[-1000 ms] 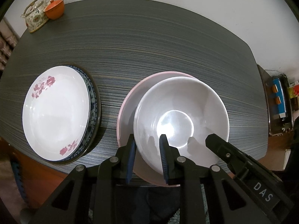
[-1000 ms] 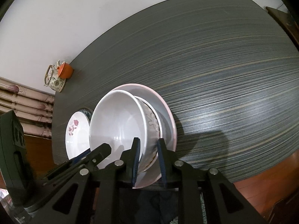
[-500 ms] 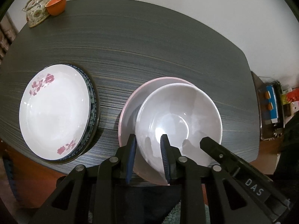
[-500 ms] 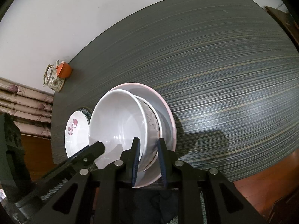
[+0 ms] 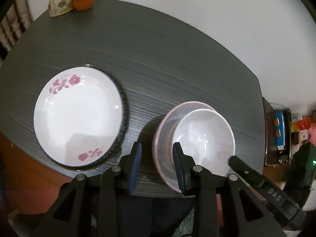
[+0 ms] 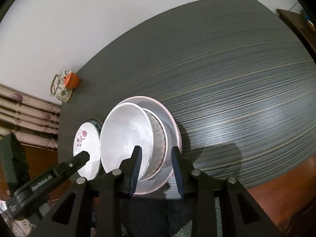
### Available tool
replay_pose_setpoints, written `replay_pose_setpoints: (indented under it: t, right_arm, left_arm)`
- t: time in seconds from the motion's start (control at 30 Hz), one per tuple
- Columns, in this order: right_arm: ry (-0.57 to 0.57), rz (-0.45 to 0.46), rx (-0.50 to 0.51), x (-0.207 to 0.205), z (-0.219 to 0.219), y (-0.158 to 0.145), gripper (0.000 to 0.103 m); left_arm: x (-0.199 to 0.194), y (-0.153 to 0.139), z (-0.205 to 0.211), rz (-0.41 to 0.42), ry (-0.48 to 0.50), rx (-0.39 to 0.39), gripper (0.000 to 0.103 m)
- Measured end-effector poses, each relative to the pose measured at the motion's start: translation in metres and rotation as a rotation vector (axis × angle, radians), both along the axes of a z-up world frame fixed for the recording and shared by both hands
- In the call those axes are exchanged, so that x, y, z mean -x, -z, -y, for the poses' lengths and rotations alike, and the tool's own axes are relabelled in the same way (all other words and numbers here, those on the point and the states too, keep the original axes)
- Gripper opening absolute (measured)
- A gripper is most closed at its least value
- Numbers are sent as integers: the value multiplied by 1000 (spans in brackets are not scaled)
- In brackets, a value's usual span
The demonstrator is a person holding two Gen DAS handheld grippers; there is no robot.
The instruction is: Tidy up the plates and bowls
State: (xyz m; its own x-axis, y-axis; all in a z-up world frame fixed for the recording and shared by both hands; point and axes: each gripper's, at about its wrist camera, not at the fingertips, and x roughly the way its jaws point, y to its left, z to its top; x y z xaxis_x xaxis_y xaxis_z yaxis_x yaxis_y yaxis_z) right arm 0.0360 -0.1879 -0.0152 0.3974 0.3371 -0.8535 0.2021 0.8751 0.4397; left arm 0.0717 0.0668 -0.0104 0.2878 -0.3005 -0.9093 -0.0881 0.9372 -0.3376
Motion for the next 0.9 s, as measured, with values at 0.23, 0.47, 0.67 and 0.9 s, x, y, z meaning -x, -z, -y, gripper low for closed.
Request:
replay_pose_setpoints:
  t: [0.23, 0.47, 0.67, 0.9]
  right_arm:
    - [38, 9, 28, 6, 13, -3, 31]
    - [52, -37, 61, 2, 15, 13, 31]
    - [45, -48, 71, 0, 11, 20, 31]
    - [38, -61, 74, -2, 10, 24, 32]
  left_arm:
    - [4, 7, -11, -28, -26, 20, 39]
    - [2, 10, -13, -13, -41, 42, 45]
    - [-3, 12, -19, 12, -52, 58, 49]
    - [-2, 13, -23, 31, -54, 59, 60]
